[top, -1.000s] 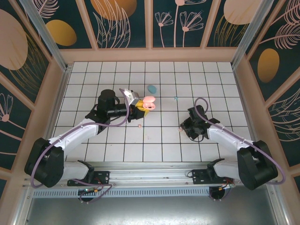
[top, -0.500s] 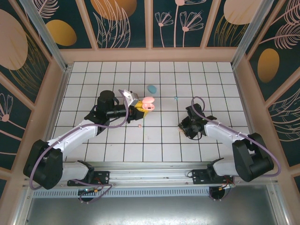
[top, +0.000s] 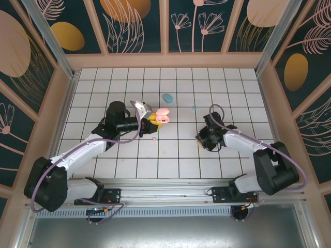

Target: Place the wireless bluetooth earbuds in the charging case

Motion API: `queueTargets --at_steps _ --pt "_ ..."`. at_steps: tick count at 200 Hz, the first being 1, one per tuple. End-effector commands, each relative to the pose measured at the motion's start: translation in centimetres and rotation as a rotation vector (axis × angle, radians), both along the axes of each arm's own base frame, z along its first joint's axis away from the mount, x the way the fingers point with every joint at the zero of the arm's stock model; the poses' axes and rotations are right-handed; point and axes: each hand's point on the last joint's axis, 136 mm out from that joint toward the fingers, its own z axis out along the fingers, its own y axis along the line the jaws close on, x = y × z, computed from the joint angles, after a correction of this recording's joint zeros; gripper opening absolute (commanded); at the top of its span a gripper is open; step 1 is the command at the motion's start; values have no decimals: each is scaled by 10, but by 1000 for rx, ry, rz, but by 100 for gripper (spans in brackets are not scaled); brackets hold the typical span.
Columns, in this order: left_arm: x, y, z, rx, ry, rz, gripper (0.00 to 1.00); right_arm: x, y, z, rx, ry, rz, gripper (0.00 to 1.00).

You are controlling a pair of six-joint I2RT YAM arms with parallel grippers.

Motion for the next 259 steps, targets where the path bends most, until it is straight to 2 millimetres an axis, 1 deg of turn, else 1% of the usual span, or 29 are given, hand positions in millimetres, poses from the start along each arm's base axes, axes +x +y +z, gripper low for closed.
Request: queueTargets --at_steps 1,47,93,137,164,193,210,237,259 --pt "-3 3 3 0 -26 -1 12 5 0 6 -11 -7 15 24" --pt "-1 3 1 5 -14 0 12 8 -2 11 -30 -22 27 24" --pt "0 4 0 3 -21 14 11 8 -7 22 -56 -34 25 25" --pt "0 8 -3 3 -38 42 12 -4 -13 19 -67 -10 0 30" --pt "3 7 -4 2 -41 41 11 -9 -9 22 -97 -4 15 32" --pt "7 4 -1 -1 -57 36 12 -22 -2 11 -79 33 6 33" --pt "8 3 -4 8 -55 32 12 -27 -2 3 -64 46 -9 33" --pt "10 1 -5 10 -48 26 12 -28 -5 -3 -65 51 -19 32" --pt "11 0 -5 15 -49 18 11 -23 -8 -7 -46 49 -39 32"
